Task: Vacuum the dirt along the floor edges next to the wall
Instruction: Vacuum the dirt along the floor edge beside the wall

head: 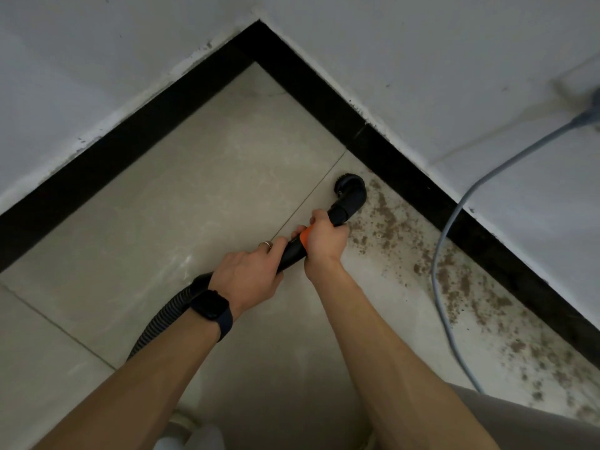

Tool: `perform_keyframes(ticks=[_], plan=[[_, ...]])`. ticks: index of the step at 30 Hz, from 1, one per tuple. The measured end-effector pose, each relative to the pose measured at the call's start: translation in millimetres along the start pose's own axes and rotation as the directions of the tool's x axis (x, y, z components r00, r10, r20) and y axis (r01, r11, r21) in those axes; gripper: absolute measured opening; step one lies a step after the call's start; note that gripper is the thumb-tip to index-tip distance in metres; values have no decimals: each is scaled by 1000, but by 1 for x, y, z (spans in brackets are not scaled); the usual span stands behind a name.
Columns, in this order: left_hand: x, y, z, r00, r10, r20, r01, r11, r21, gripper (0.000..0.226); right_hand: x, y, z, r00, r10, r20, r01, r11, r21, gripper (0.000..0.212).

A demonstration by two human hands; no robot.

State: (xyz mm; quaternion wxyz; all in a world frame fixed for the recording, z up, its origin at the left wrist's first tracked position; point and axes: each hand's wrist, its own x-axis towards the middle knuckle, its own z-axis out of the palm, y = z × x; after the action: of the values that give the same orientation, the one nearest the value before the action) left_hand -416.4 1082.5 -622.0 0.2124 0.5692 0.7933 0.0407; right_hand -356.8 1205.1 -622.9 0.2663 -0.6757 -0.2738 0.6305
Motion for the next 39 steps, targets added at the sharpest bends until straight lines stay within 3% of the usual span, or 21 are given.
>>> perform_keyframes(ticks=[6,18,23,30,39], plan=[[23,4,-5,998,59,-21,-58,997,56,40,14,-15,-2,1000,20,-7,-20,996,88,12],[63,-11,-7,981,161,-106,-135,966,219,35,38,-36,14,997,80,-12,-75,973,217,21],[67,-43,-13,979,132,-154,-121,989,81,35,33,-37,47,998,56,10,-56,982,179,11],[65,-49,-25,995,-25,-98,14,994,-107,32,30,-40,57,992,64,110,-81,985,151,12],[-5,-51,-4,996,81,-48,-85,991,-103,32,0,7,10,984,141,113,-167,948,272,16]])
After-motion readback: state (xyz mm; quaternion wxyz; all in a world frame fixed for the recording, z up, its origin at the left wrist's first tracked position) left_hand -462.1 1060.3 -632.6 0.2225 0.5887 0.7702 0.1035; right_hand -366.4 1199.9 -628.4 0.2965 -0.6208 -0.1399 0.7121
